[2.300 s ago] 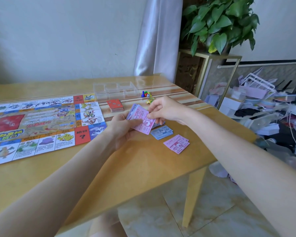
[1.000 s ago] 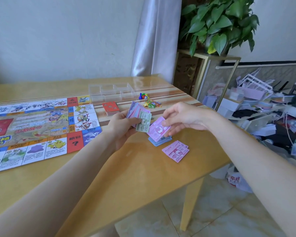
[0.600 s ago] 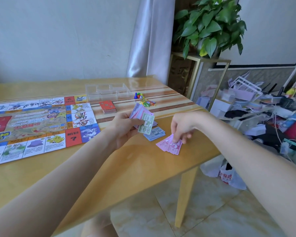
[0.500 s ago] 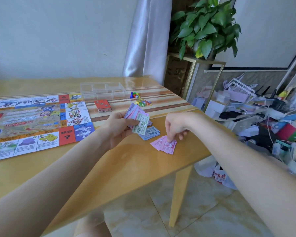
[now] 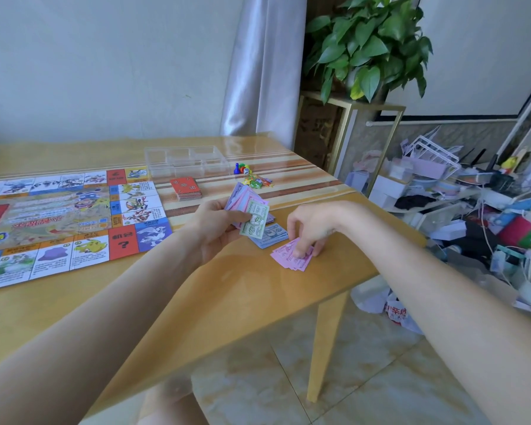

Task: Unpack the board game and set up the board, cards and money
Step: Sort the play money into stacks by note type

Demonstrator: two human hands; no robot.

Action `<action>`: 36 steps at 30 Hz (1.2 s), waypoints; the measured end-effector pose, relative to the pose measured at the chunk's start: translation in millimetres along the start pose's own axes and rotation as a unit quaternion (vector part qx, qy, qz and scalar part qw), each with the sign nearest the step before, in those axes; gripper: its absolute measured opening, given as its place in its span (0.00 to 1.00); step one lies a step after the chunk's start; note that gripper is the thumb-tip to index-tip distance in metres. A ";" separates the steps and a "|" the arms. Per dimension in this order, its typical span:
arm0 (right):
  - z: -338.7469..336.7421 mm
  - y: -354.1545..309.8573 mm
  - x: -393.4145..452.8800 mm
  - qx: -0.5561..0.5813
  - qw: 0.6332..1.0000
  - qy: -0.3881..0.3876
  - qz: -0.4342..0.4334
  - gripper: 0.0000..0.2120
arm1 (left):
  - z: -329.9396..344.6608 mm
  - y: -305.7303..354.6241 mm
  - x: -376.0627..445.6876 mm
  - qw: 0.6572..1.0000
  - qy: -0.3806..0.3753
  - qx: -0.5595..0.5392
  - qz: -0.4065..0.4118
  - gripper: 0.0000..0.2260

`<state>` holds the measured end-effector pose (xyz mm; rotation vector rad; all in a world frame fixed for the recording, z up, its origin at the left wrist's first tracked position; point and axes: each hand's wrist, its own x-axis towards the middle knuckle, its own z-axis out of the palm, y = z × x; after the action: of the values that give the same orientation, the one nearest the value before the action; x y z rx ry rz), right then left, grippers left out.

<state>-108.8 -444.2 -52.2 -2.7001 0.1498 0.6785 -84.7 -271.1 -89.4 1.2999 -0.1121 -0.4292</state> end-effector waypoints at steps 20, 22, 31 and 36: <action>-12.6 -47.8 17.4 0.191 0.951 0.191 -0.151 0.15 | -14.7 15.3 5.7 1.000 -0.008 -0.012 0.010 0.08; -8.1 -48.1 22.0 0.226 0.944 0.182 -0.159 0.15 | -19.7 18.3 5.8 1.000 -0.021 -0.016 0.007 0.07; -27.6 -43.1 41.4 0.467 0.838 0.231 -0.162 0.08 | -40.8 39.9 24.0 0.993 0.091 -0.059 0.052 0.10; -29.4 -41.2 75.4 0.433 0.850 0.289 -0.082 0.09 | -51.9 43.2 34.2 0.989 0.117 -0.078 0.040 0.12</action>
<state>-22.0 -417.7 -51.0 -1.8985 0.2849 -0.2562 -26.3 -227.9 -68.1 1.1783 0.0655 -0.2097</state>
